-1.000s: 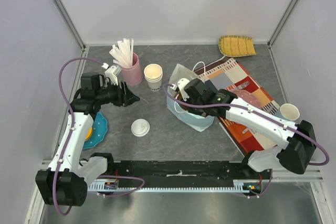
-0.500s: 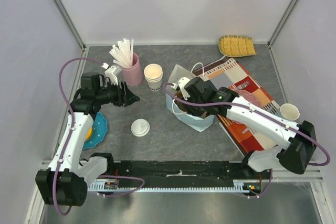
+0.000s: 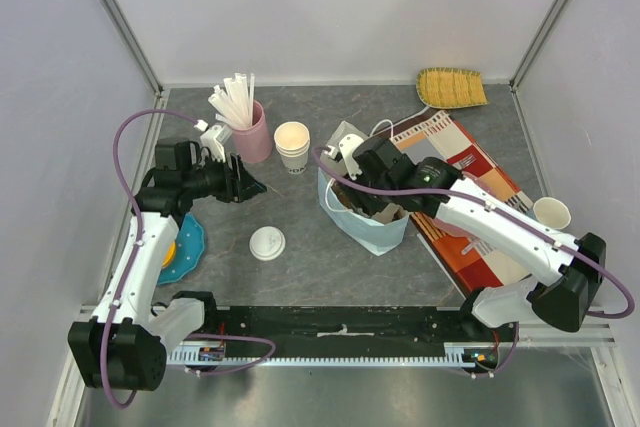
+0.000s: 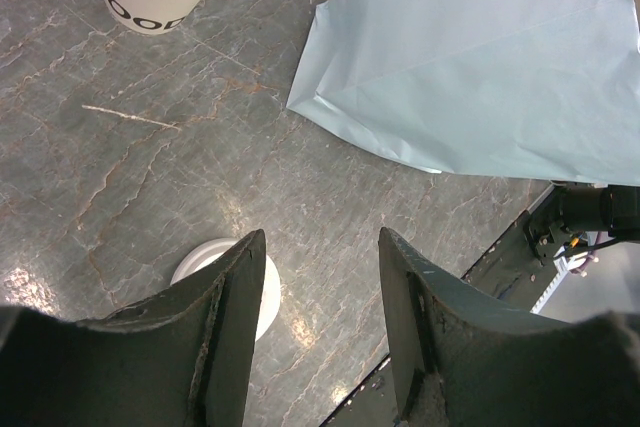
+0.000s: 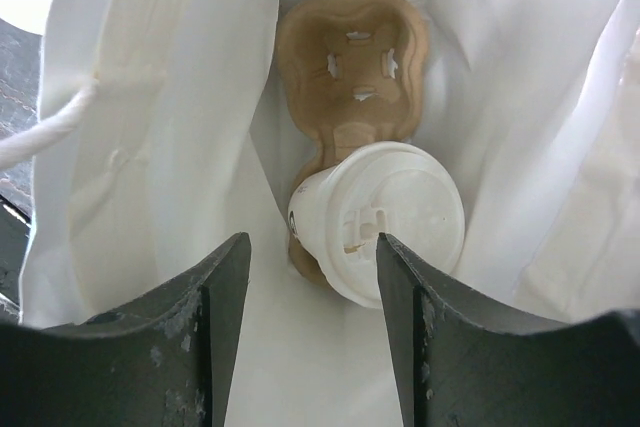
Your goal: Pack the takeout coffee
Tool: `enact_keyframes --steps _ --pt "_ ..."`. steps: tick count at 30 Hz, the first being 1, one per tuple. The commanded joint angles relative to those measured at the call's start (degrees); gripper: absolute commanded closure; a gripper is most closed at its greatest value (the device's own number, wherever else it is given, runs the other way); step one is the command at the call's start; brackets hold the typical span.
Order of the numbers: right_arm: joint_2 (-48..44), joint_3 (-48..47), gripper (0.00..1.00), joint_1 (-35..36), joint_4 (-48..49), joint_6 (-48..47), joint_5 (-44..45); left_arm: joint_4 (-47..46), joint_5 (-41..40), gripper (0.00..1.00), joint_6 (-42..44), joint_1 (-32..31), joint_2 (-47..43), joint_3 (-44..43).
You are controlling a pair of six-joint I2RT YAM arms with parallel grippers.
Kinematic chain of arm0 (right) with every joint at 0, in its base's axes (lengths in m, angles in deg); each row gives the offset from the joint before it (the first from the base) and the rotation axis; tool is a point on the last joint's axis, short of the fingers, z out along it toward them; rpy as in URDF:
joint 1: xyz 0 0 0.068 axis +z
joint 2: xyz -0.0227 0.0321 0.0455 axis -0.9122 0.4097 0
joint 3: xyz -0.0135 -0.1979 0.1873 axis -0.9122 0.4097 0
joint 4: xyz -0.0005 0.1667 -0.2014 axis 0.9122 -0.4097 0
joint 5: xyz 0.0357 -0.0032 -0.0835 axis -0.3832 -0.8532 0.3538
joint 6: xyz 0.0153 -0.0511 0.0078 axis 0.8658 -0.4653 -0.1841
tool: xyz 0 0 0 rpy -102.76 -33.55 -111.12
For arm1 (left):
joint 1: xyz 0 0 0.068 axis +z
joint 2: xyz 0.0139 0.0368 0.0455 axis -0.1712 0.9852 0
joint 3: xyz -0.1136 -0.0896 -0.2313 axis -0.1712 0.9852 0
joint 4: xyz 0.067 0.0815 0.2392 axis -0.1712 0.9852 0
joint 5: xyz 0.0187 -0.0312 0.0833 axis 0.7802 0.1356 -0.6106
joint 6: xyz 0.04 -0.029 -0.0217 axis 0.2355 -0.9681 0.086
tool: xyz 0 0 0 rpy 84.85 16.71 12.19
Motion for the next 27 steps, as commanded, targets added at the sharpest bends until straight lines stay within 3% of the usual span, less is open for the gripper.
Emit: enact_keyframes --steps 1,27 --pt "0.0 -3.7 0.38 0.0 -0.7 -1.7 1.8 -2.0 1.5 0.44 0.9 -0.3 -0.1 -2.2" --pt "-1.4 -18.6 0.35 0.4 -0.9 -4.5 1.5 -1.8 1.3 0.44 0.7 -0.4 -0.1 -2.5"
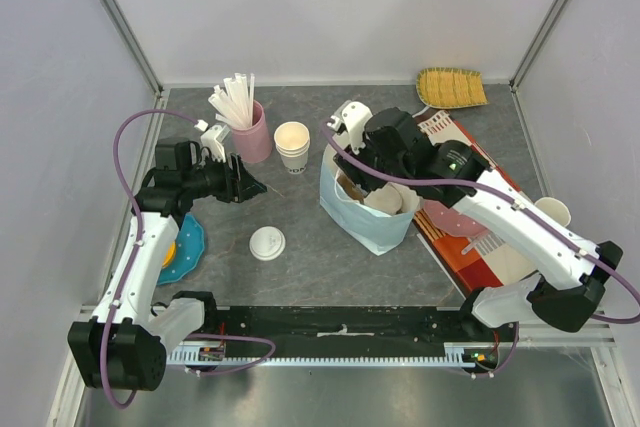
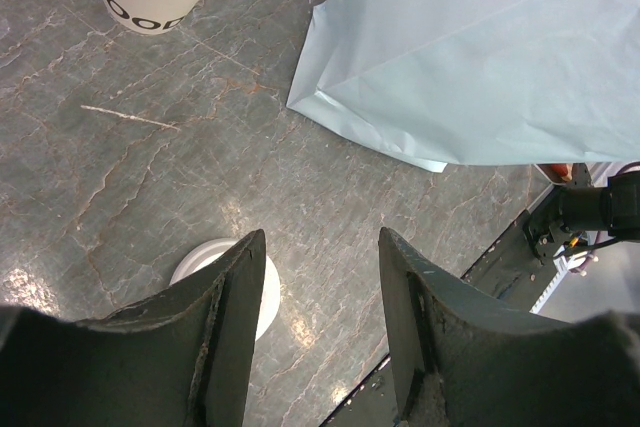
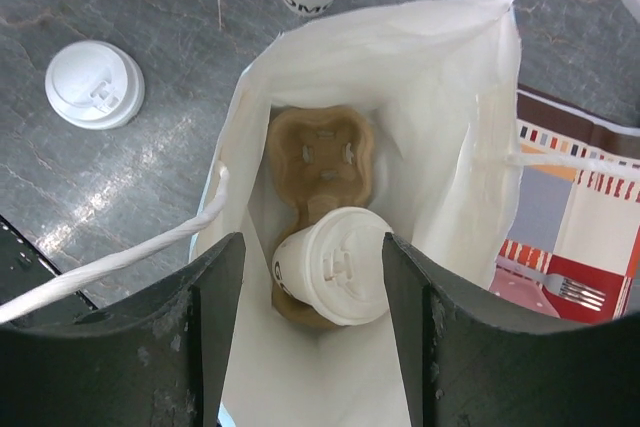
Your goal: Pack the takeout coffee
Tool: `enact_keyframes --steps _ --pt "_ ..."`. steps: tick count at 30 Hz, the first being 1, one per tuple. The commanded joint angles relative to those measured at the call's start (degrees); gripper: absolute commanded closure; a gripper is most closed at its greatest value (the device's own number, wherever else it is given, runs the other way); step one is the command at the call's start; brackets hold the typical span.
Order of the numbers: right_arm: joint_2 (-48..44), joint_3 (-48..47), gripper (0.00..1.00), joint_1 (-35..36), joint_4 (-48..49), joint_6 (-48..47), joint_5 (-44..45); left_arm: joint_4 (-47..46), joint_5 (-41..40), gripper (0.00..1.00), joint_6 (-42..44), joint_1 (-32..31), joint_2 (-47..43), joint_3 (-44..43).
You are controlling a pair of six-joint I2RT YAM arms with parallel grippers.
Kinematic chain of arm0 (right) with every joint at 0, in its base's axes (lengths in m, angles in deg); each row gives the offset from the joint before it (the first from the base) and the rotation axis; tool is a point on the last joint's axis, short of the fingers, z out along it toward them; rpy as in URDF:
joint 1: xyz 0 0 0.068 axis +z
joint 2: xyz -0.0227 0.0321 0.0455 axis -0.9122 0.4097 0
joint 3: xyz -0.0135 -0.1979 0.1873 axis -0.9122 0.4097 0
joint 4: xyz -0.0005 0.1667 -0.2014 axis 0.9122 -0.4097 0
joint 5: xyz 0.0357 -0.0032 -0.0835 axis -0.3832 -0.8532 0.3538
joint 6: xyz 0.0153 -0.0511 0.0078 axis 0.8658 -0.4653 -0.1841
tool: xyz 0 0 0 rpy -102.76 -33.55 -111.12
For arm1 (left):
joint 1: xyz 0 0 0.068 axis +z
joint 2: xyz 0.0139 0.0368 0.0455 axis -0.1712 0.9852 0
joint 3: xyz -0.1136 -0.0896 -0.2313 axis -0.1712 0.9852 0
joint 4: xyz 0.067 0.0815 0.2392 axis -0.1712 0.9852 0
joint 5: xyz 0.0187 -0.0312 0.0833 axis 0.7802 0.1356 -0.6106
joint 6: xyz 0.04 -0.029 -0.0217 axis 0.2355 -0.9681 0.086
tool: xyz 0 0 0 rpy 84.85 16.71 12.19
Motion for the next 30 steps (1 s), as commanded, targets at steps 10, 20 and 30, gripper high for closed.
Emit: enact_keyframes --steps 10,20,30 --pt "-3.9 -8.7 0.33 0.2 8.3 0.4 -2.2 -1.9 1.0 0.44 0.8 -0.3 0.1 -3.6" --pt "-7.2 -7.1 0.31 0.3 16.8 2.0 -1.7 -1.8 0.4 0.44 0.9 -0.3 1.2 -5.6" --pt "-7.0 -7.7 0.31 0.2 17.0 2.9 3.3 -2.0 -0.3 0.44 1.2 -0.3 2.4 -7.9"
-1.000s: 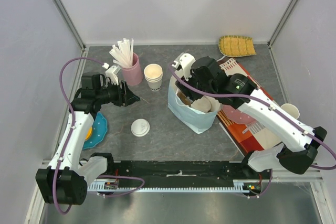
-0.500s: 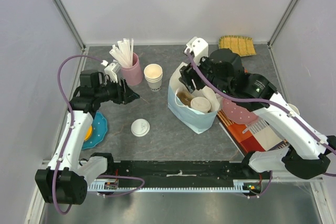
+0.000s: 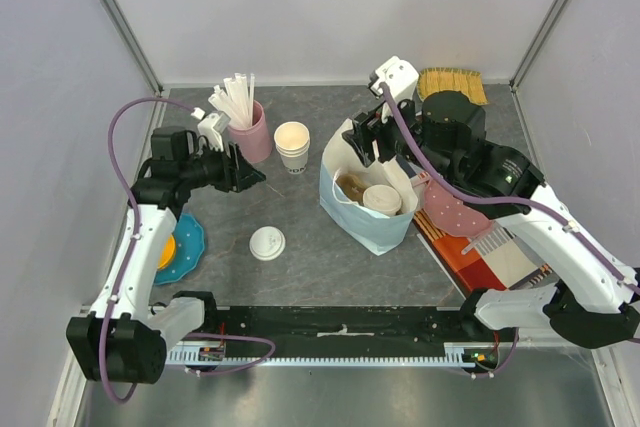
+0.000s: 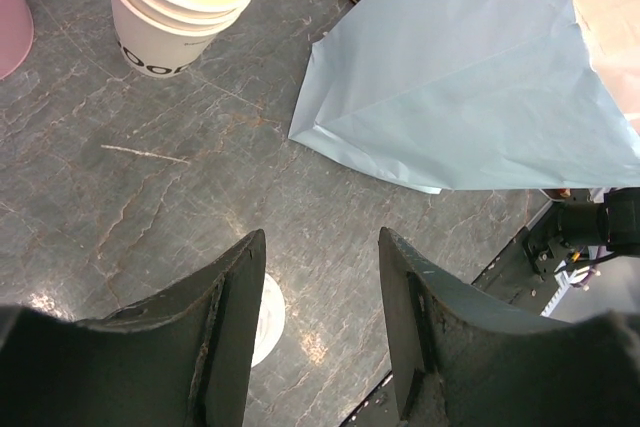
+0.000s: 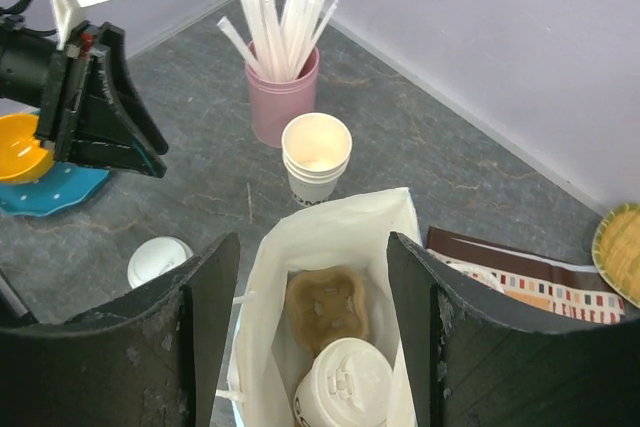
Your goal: Pack the takeout coffee
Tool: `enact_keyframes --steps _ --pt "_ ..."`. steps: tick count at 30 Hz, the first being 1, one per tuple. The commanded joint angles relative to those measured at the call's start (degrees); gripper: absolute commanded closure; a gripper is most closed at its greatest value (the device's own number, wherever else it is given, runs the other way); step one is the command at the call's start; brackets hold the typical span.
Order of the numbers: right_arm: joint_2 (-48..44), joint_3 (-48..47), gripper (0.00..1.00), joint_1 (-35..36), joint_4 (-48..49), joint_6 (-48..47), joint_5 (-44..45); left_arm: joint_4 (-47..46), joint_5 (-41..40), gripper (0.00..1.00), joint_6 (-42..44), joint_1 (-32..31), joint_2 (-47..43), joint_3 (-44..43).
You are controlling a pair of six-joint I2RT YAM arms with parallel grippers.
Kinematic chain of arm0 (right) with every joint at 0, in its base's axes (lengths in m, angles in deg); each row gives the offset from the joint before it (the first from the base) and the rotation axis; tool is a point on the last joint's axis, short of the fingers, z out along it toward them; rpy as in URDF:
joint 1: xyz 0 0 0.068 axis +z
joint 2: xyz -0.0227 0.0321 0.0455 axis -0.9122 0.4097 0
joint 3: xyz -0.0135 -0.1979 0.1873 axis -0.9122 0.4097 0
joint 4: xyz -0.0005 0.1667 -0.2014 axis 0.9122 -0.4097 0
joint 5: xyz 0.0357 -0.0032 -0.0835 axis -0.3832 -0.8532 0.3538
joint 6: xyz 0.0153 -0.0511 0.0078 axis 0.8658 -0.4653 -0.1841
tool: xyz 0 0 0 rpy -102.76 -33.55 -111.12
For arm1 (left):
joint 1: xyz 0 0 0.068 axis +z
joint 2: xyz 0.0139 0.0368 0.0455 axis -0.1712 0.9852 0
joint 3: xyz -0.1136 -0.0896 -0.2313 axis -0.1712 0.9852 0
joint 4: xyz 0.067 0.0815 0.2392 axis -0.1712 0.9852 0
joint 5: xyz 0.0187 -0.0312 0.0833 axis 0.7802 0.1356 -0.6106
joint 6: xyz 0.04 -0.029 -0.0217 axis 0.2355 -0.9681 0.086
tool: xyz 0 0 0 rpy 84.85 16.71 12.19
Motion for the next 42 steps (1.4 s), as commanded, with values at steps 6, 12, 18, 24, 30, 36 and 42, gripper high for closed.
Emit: enact_keyframes --steps 6,12,18,24,30,36,42 --pt "0.5 -2.4 0.30 0.1 2.2 3.6 20.3 -2.0 -1.2 0.44 2.1 -0.3 3.5 -8.6" --pt "3.5 -5.2 0.27 -1.8 2.1 3.2 30.9 -2.6 -2.6 0.44 2.8 -0.3 8.2 -15.1" --pt "6.2 -7.8 0.25 -11.5 2.0 4.2 28.6 -2.4 -3.7 0.44 4.7 -0.3 12.5 -21.5" --pt "7.5 -6.2 0.26 -26.0 1.8 8.9 17.5 -1.7 -6.1 0.44 5.7 -0.4 18.9 -28.8" --pt "6.9 -2.8 0.25 -30.4 2.0 9.3 11.8 -0.5 -16.2 0.46 10.0 -1.0 22.6 -34.1" --pt "5.1 1.3 0.26 -30.9 2.9 9.1 9.9 0.8 -31.0 0.51 13.8 -0.6 23.2 -35.4" --pt "3.8 4.5 0.26 -30.9 3.8 9.1 8.2 -3.7 -35.7 0.37 14.5 0.3 25.3 -28.9"
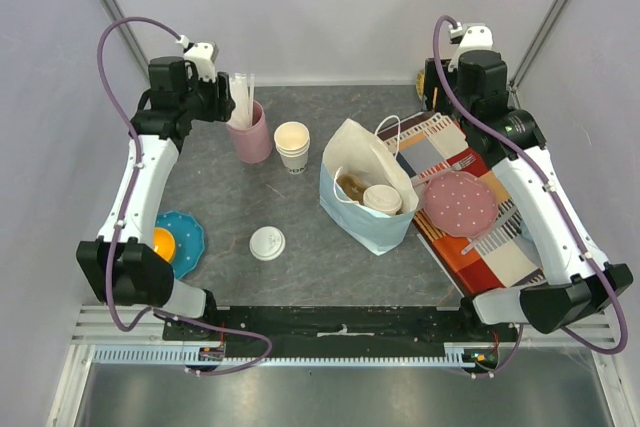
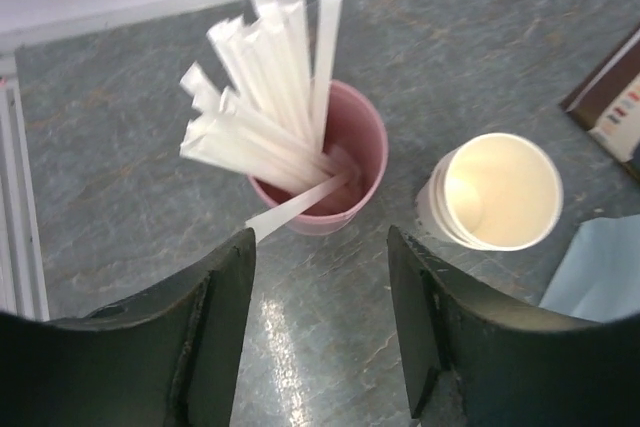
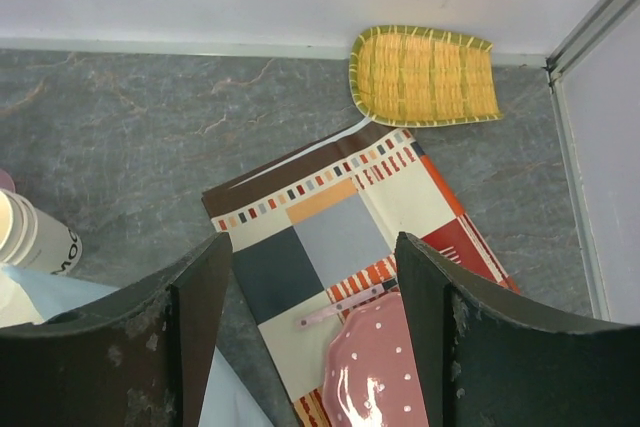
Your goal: Pack the takeout coffee
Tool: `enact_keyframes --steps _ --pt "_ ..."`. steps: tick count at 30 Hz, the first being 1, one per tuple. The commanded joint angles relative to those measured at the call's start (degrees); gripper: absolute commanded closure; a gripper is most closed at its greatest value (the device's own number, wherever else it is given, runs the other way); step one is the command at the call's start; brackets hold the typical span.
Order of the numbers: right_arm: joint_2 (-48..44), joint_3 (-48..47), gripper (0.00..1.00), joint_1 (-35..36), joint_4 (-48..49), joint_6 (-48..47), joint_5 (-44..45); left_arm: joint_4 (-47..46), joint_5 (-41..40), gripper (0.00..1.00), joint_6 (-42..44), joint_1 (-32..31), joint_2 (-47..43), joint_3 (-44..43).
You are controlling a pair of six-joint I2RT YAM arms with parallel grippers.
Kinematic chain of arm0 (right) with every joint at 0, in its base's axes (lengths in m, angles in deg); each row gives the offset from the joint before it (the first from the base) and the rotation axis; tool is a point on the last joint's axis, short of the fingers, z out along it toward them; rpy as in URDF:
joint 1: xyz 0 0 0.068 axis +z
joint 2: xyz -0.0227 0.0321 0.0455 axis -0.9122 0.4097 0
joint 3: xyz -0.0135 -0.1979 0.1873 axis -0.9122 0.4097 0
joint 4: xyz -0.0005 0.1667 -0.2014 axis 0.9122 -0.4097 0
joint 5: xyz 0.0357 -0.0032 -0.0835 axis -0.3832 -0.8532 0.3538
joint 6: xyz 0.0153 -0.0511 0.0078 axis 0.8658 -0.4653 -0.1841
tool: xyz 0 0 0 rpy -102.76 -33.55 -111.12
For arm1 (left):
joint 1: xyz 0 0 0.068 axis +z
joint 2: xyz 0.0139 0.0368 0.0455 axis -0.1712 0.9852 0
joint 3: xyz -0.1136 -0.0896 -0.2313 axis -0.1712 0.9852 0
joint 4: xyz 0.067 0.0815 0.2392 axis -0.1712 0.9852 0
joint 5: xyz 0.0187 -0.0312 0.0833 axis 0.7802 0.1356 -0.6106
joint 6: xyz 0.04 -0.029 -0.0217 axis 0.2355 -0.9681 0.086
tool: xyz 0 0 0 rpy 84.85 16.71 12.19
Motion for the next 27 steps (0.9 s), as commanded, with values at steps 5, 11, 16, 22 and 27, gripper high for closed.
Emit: enact_keyframes --steps 5,11,16,22,27 --pt "-3.4 1.6 0.25 -0.3 2.5 -0.1 -2.5 -4.2 -6.9 0.39 2.1 1.9 7.1 1.5" --pt "-4.5 2.7 0.25 -0.3 2.7 0.0 -2.7 -3.3 -5.7 0.49 -0.9 1.9 11.5 -1.1" --pt "-5.3 3.3 0.26 -0.3 2.9 -0.3 -2.7 -3.5 -5.0 0.57 -1.1 1.9 11.6 -0.3" --pt "-5.1 3.6 0.25 -0.4 2.9 -0.3 -3.4 -3.7 -3.9 0.70 -1.0 1.9 11.5 -0.6" --pt "-5.1 3.6 0.26 -0.3 2.9 -0.3 -3.6 -3.6 -3.5 0.81 0.1 1.8 11.4 -1.3"
